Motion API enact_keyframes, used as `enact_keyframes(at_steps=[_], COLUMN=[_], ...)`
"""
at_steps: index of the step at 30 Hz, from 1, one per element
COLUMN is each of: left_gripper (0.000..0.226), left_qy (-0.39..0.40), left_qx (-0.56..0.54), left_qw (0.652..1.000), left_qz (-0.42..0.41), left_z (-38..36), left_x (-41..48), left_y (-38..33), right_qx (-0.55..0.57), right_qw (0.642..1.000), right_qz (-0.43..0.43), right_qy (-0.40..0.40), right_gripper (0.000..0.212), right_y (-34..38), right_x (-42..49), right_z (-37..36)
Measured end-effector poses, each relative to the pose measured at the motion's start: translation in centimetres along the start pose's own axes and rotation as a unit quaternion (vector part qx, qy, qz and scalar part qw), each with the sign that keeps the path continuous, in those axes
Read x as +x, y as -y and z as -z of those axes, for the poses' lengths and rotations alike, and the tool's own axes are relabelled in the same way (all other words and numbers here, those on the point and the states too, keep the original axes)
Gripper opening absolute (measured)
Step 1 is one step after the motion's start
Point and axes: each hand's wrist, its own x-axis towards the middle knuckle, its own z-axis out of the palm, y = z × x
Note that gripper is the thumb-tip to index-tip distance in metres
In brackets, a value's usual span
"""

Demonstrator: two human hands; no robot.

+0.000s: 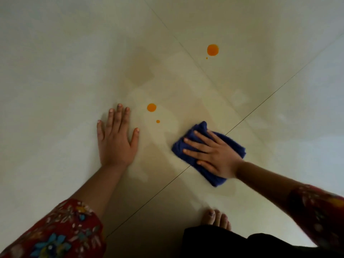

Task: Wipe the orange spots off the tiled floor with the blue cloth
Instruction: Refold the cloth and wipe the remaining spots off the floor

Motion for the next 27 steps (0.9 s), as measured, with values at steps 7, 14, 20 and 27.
enact_keyframes(at_steps=[7,14,20,27], left_gripper=[0.060,0.058,0.058,0.060], left_qy=[0.003,0.002,0.008,-0.002], left_qx=[-0.002,-0.001,0.018,-0.005], left_qw=[1.000,1.000,1.000,1.000], left_qz=[0.001,-0.006,-0.008,-0.004], left_z=[-0.2,0.0,0.1,-0.2], left_x=[0.1,0.1,0.1,0.1], left_y=[0.0,0.1,0.1,0.1], right_qx=[0.008,-0.017,-0.013,0.021], right_qw=[0.957,0.989,0.994,0.978], right_qz=[-0.279,0.144,-0.084,-0.180], right_qy=[-0.076,-0.007,-0.074,-0.106], right_gripper=[0.053,0.048,0.050,0.052], right_y=[-4.3,2.7,-0.9,8.6], right_x=[5.6,5.4,15.0,13.1], right_z=[2.3,0.3,2.7,0.3])
